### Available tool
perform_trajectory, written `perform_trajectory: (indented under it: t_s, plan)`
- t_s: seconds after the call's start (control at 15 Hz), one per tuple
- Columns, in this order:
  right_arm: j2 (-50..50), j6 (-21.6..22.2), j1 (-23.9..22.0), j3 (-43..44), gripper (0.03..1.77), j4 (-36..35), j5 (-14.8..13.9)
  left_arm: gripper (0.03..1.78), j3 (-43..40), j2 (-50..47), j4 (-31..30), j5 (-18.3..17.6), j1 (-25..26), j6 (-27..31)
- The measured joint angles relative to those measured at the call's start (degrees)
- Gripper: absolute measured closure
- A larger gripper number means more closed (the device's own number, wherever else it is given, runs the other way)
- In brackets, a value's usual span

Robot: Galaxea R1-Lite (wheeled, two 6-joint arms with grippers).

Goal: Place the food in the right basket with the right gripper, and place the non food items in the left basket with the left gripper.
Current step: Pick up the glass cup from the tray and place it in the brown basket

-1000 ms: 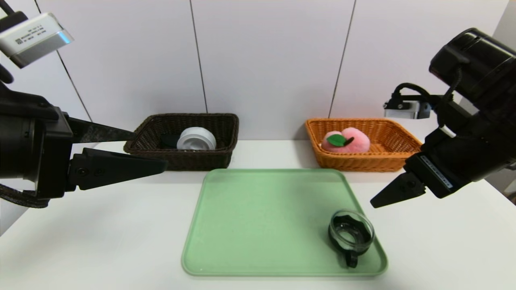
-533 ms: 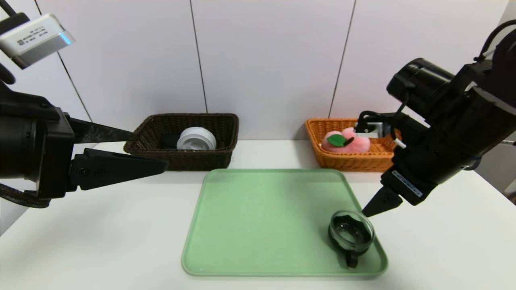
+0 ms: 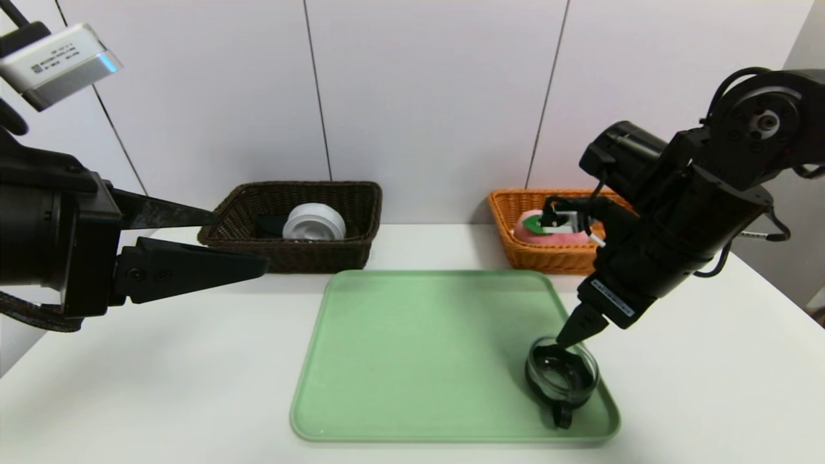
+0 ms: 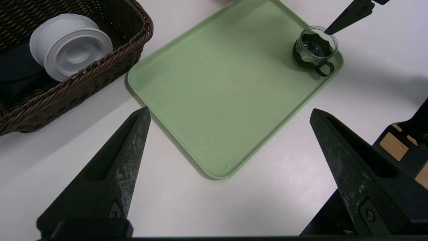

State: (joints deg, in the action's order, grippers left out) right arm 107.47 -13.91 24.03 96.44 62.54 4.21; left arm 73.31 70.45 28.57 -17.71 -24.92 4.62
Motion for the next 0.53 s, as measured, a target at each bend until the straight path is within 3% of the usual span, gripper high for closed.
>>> perform_trajectory:
  t_s: [0.53]
  plan:
    - [3.4, -0.7, 0.3, -1.5, 0.10, -0.3, 0.0, 0.12, 0.0, 0.0, 0.0, 0.0, 0.0, -0.1]
